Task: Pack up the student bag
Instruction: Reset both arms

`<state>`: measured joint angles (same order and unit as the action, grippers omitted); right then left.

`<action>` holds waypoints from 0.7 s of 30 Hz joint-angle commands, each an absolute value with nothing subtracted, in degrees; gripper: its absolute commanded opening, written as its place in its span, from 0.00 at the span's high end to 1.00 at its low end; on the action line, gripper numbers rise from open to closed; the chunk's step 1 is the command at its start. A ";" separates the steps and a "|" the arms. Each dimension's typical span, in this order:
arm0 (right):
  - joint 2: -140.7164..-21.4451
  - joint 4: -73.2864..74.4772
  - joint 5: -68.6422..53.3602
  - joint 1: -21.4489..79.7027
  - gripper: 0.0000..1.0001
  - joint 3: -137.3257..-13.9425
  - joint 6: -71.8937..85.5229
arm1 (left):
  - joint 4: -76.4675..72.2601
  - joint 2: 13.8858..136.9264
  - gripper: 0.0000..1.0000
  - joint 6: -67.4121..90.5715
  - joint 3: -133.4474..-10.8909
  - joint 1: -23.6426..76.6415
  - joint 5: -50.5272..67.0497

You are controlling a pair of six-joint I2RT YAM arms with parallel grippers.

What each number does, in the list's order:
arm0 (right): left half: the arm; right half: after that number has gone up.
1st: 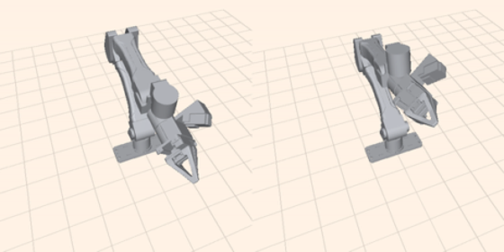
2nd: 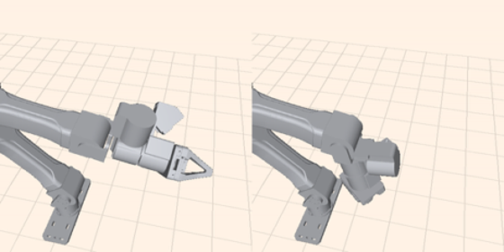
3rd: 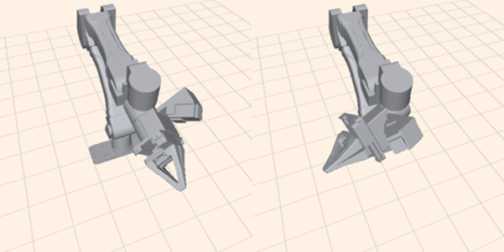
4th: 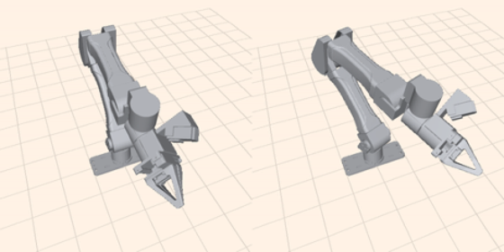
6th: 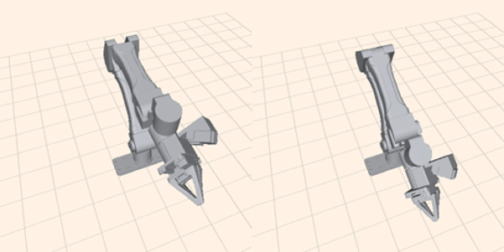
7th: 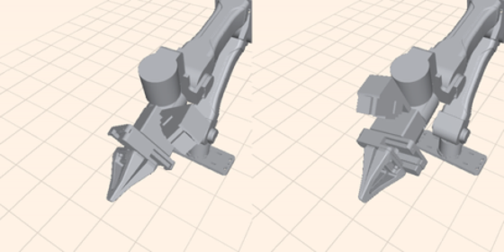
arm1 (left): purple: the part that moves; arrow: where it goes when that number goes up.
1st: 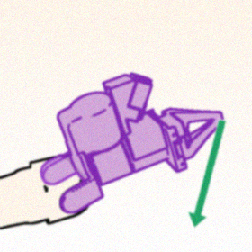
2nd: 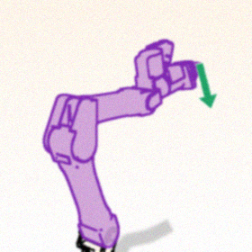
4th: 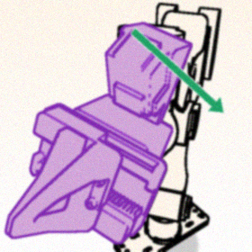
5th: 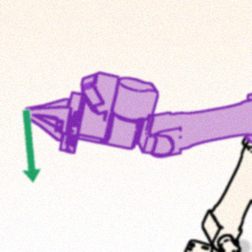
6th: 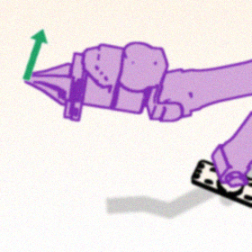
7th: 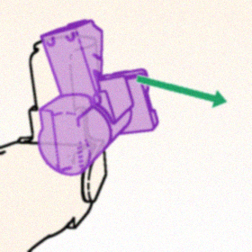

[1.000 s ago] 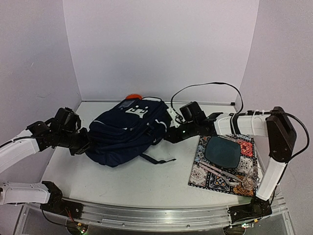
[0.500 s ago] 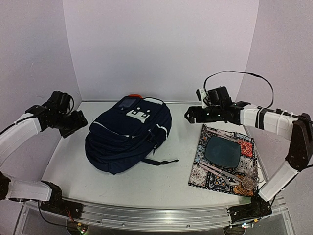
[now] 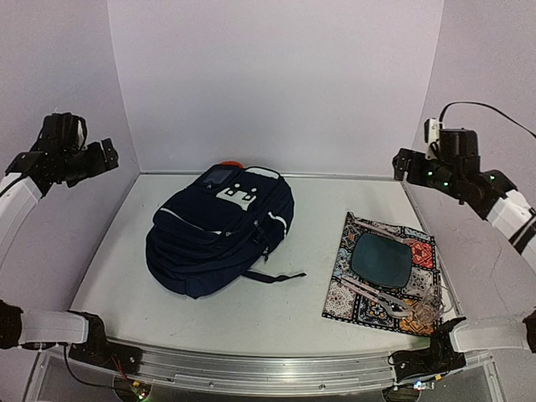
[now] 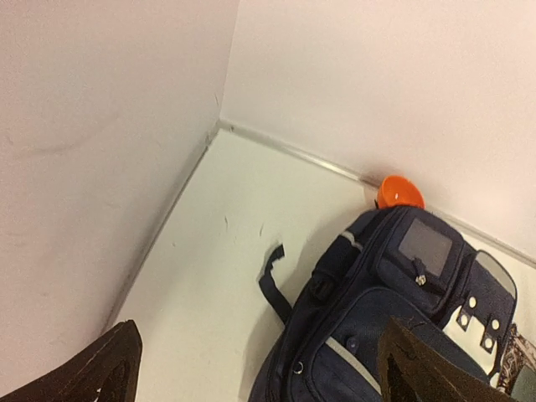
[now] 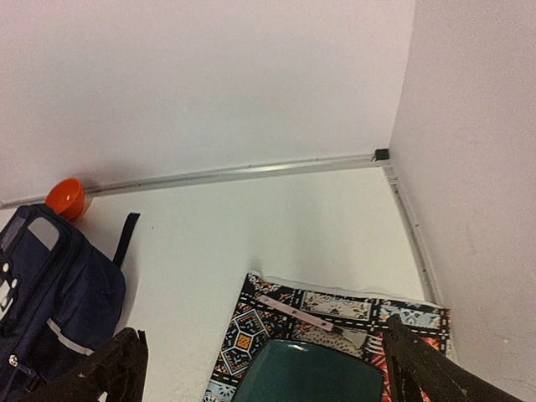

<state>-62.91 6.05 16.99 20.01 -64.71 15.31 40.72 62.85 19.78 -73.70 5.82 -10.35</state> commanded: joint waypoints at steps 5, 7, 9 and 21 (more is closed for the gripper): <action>-47.63 12.22 27.88 20.29 0.02 -66.39 14.65 | 43.49 55.87 0.01 12.85 -85.58 12.87 -23.86; -45.77 12.36 28.25 20.26 0.02 -66.21 13.82 | 43.82 54.75 0.00 11.83 -87.33 15.22 -28.00; -44.88 12.68 28.74 20.28 0.02 -65.99 13.68 | 44.14 54.13 0.00 11.13 -88.53 16.55 -31.17; -44.85 12.08 29.46 20.27 0.02 -63.96 14.66 | 44.51 54.33 0.00 12.53 -86.53 16.87 -30.11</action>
<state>-45.11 13.26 27.72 20.01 -64.89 14.68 44.32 53.57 12.42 -87.23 16.58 -29.68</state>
